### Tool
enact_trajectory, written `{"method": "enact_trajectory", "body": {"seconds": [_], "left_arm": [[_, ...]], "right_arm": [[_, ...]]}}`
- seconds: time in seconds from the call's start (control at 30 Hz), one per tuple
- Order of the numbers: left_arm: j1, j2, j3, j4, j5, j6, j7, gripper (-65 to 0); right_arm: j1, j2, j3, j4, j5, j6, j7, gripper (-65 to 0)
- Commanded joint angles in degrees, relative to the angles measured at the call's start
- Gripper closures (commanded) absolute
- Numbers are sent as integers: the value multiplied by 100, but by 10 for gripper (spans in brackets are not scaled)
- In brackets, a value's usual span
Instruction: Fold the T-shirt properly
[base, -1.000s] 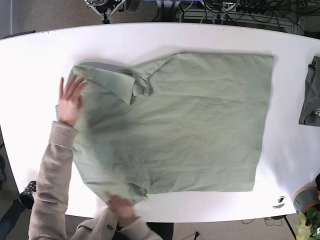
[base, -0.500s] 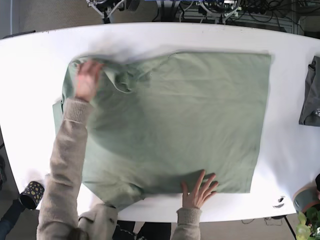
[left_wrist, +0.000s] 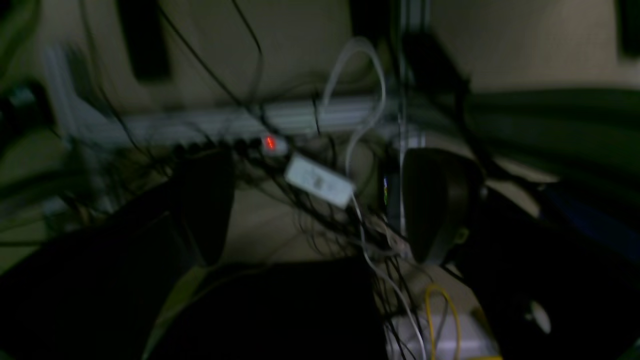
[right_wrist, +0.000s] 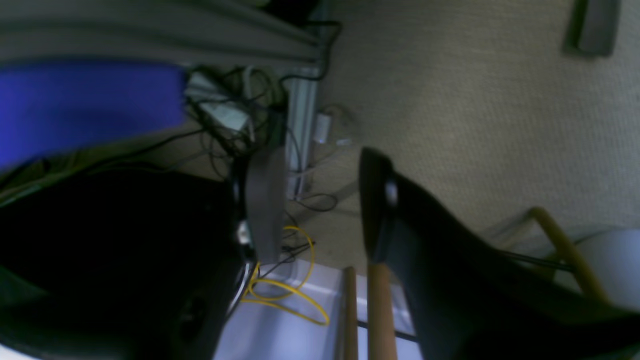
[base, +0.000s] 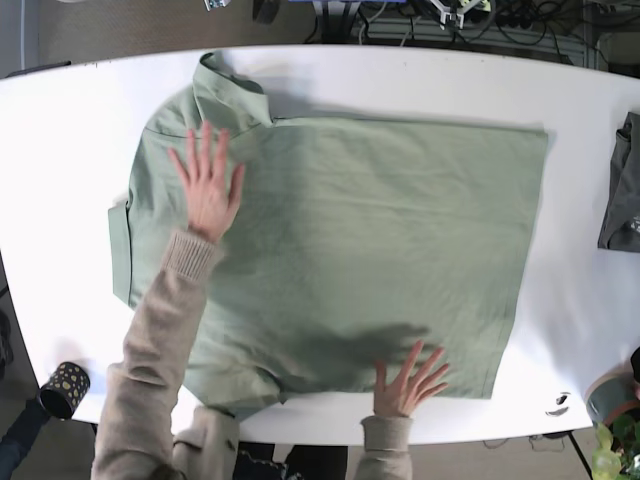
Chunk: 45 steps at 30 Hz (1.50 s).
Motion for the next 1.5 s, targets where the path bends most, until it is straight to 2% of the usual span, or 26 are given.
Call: {"method": "enact_trajectory", "body": {"seconds": [0.0, 0.07, 0.17, 0.5, 0.6, 0.7, 0.83, 1.0, 1.03, 1.17, 1.37, 1.47], "left_arm": [[513, 5, -1, 698, 7, 20, -62, -486], [777, 5, -1, 1128, 7, 20, -62, -486], [1225, 5, -1, 1797, 7, 20, -62, -486], [2535, 5, 8, 3757, -11, 20, -62, -486], [2861, -12, 8, 4223, -283, 20, -62, -486], [3098, -56, -10, 4671, -828, 20, -62, -486], [3362, -425, -1, 5199, -1435, 12, -62, -486], [3388, -540, -10, 5533, -1769, 12, -62, -488], [3388, -540, -10, 5559, -1769, 20, -62, -488], [3318, -548, -19, 5621, -1769, 20, -71, -490], [2808, -540, -177, 5594, -1778, 20, -71, -492], [2544, -522, -212, 5594, -1778, 20, -71, -493]], "right_arm": [[-442, 114, 48, 562, 5, -39, 56, -225], [-740, 114, 338, 878, 5, -109, 56, -225], [-1224, 70, 874, 1432, 5, -118, 47, -227], [-2508, 114, 1507, 2988, 5, -30, 47, -227], [-2842, 105, 1534, 3489, 5, -30, 47, -225], [-3140, 96, 1542, 4070, 5, -30, 47, -225], [-3589, 61, 1542, 4887, 5, -39, 47, -225], [-3761, 52, 1613, 5590, 48, -83, 47, -225], [-3761, 52, 1709, 5705, 136, -83, 47, -225], [-3761, 61, 2131, 6074, 1024, -57, 47, -225], [-3571, 114, 2720, 6100, 2334, -21, 47, -230], [-3334, 114, 2870, 6091, 2659, 260, 29, -230]]}}
